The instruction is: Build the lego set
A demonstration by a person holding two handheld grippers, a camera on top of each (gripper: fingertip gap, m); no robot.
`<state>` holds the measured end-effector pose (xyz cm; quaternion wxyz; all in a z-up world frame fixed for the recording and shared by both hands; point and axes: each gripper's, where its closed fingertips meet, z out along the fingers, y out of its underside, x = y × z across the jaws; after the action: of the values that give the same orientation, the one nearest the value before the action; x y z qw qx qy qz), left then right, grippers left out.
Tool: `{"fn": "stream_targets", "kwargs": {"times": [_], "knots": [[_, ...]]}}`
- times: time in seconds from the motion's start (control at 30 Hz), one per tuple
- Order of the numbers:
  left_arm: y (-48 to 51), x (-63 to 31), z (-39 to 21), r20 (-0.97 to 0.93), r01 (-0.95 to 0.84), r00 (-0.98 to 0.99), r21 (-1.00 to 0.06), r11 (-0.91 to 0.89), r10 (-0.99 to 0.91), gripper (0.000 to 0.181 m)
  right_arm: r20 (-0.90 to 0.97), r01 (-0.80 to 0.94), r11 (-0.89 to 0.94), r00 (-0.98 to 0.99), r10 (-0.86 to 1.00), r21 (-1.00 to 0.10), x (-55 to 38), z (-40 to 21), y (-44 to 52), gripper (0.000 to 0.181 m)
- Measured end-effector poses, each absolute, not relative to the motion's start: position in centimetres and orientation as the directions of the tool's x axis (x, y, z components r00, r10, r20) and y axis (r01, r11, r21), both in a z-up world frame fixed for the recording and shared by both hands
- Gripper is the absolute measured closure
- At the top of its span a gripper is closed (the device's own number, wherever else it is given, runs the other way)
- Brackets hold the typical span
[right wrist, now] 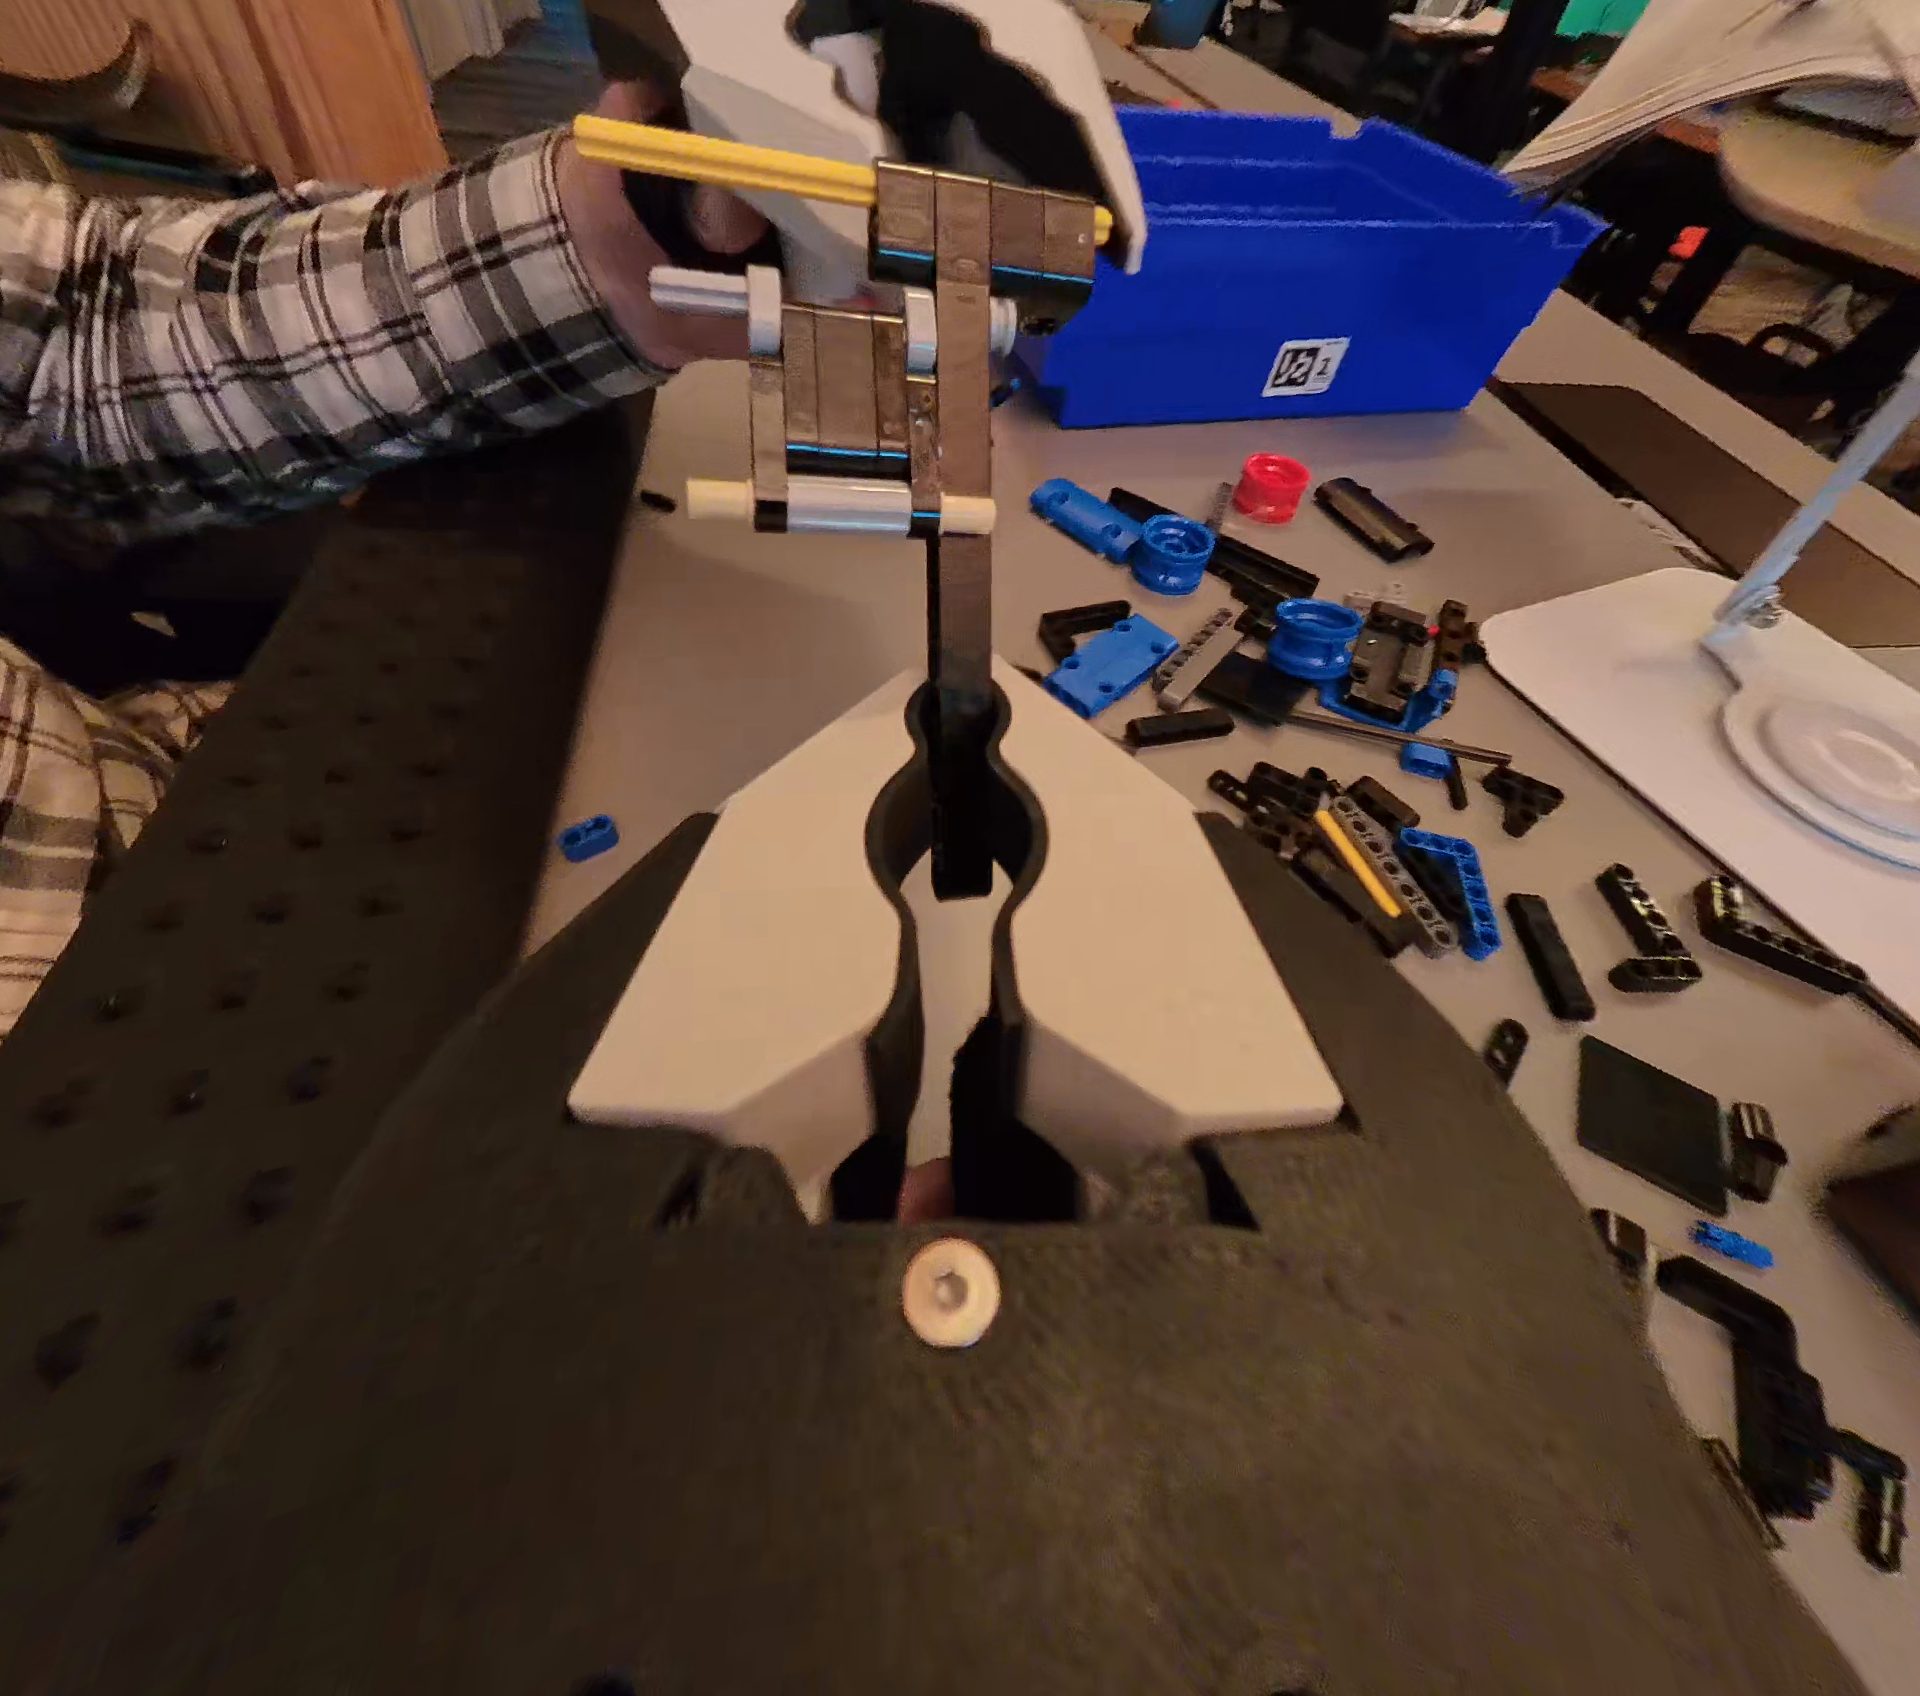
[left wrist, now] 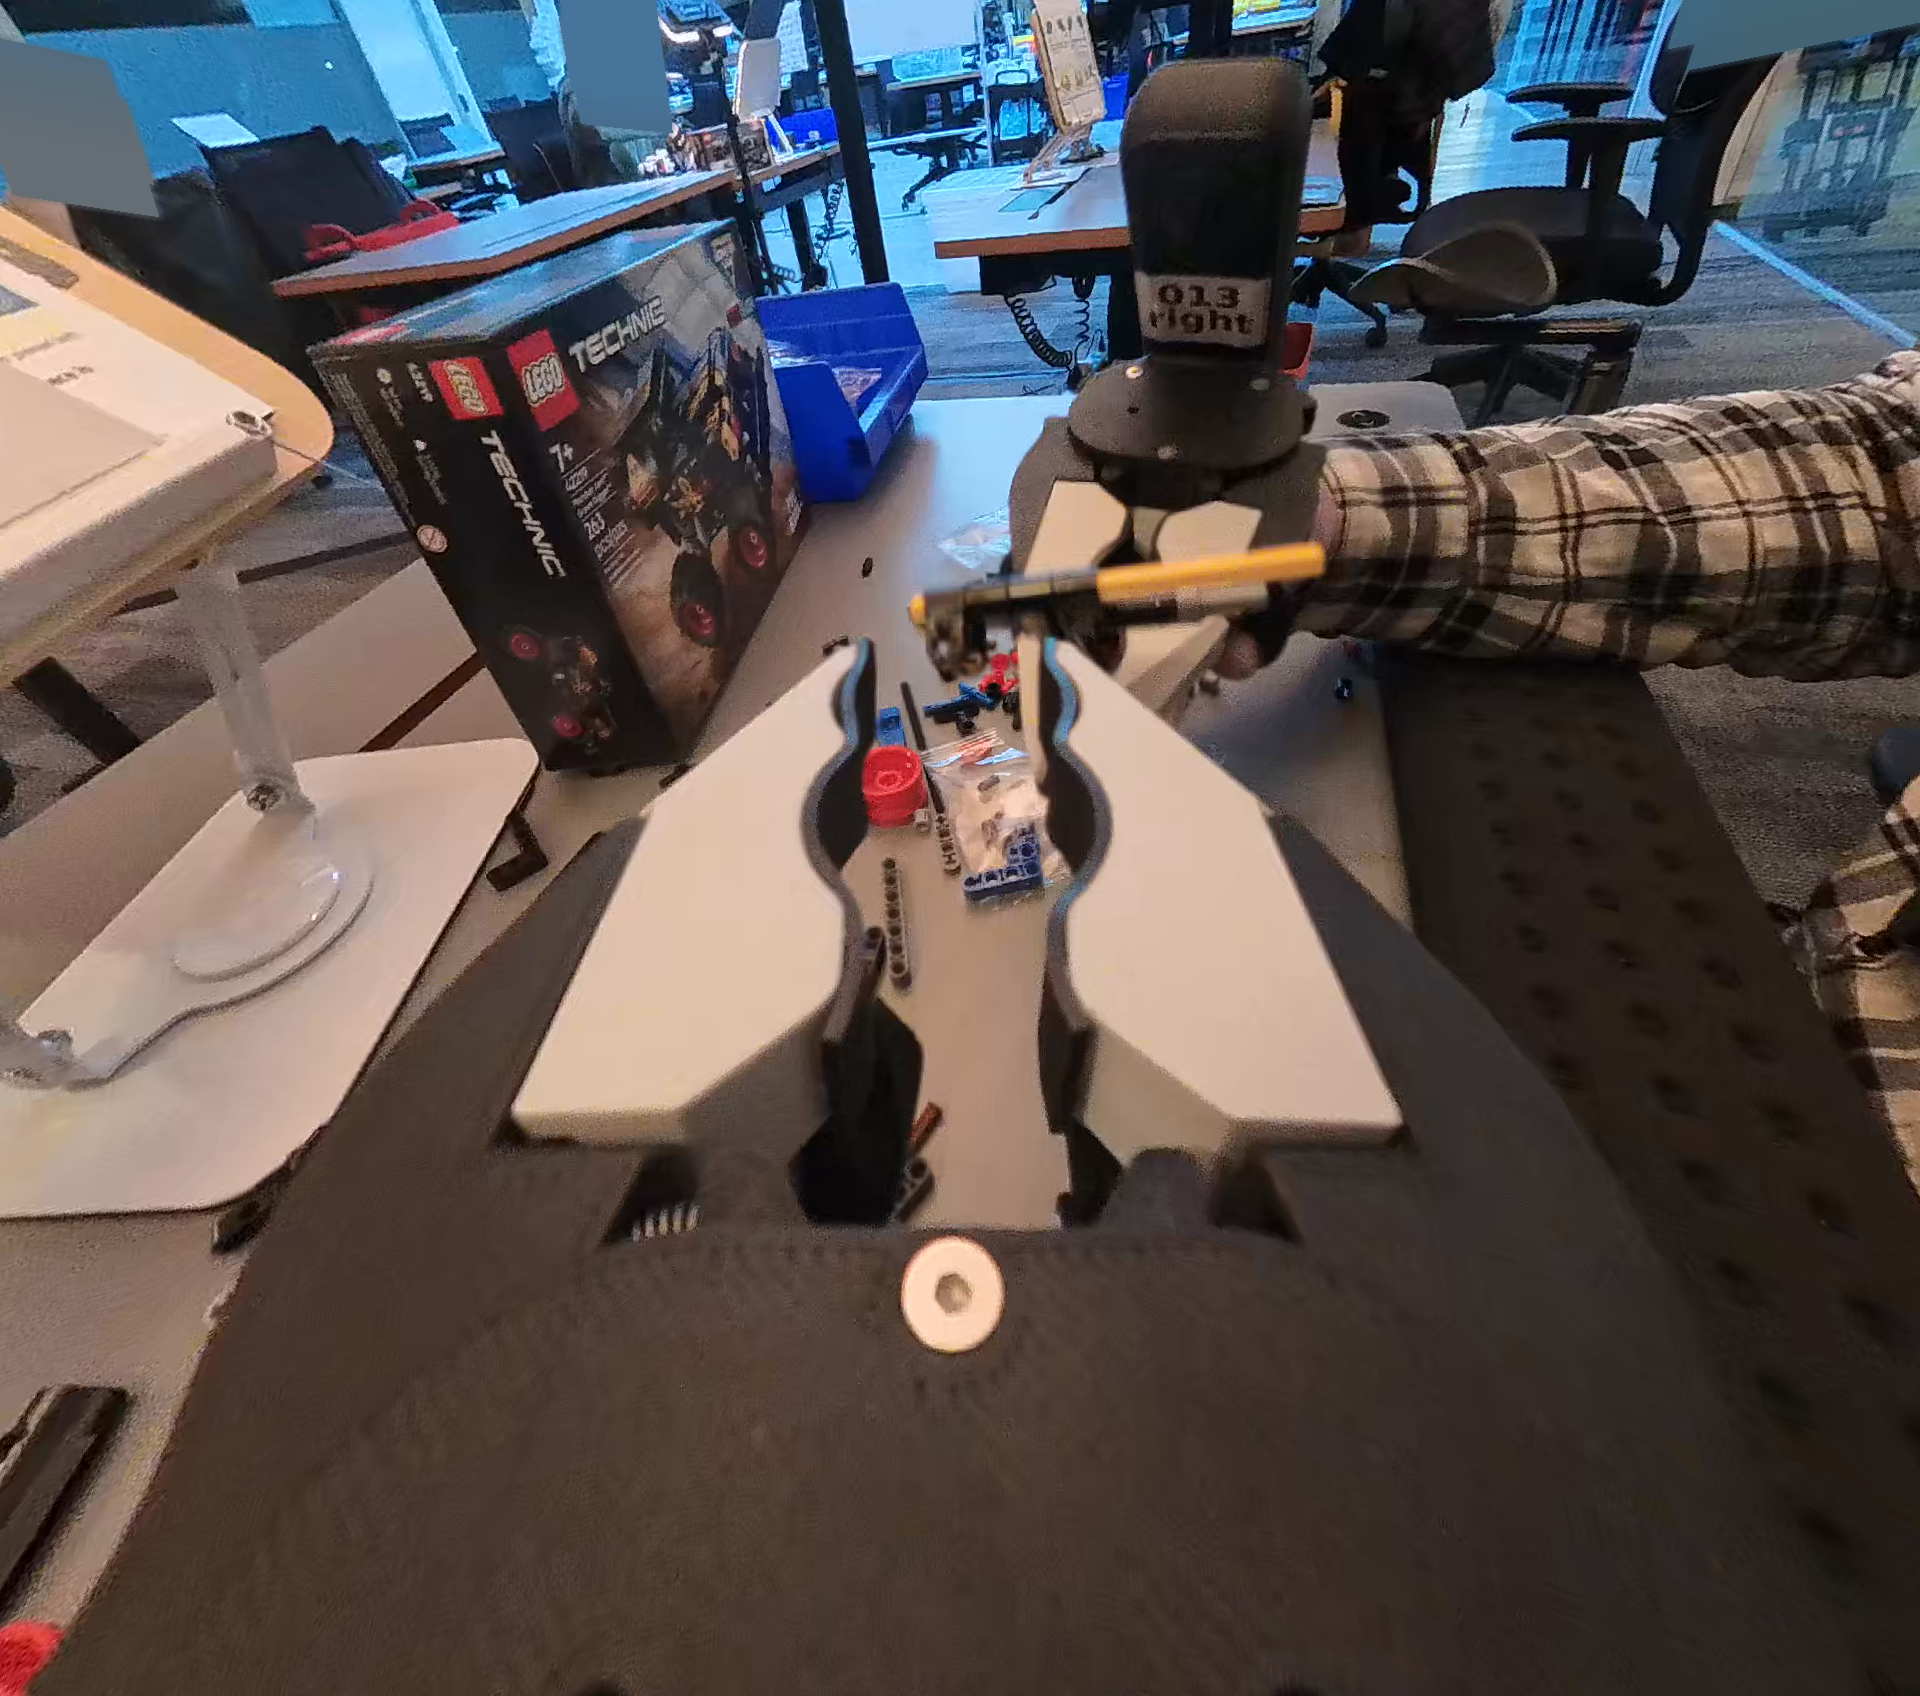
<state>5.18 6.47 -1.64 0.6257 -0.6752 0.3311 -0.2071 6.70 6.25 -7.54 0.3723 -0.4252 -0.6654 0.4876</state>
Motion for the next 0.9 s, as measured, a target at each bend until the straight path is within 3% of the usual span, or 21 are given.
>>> {"fn": "stream_targets", "kwargs": {"times": [0.1, 0.9], "knots": [[6.4, 6.0, -1.9, -0.159, -0.205, 0.68, -0.978, 0.022, -0.716, 0.172, 0.094, 0.225, 0.193, -0.388, 0.917, -0.955, 6.6, -8.3, 5.4, 0.181], [7.2, 4.9, -1.1, -0.038, -0.031, 0.7, -0.999, 0.022, -0.713, 0.175, 0.068, 0.142, 0.111, -0.279, 0.958, -0.984, 6.5, -5.9, 7.4, 0.173]]}}
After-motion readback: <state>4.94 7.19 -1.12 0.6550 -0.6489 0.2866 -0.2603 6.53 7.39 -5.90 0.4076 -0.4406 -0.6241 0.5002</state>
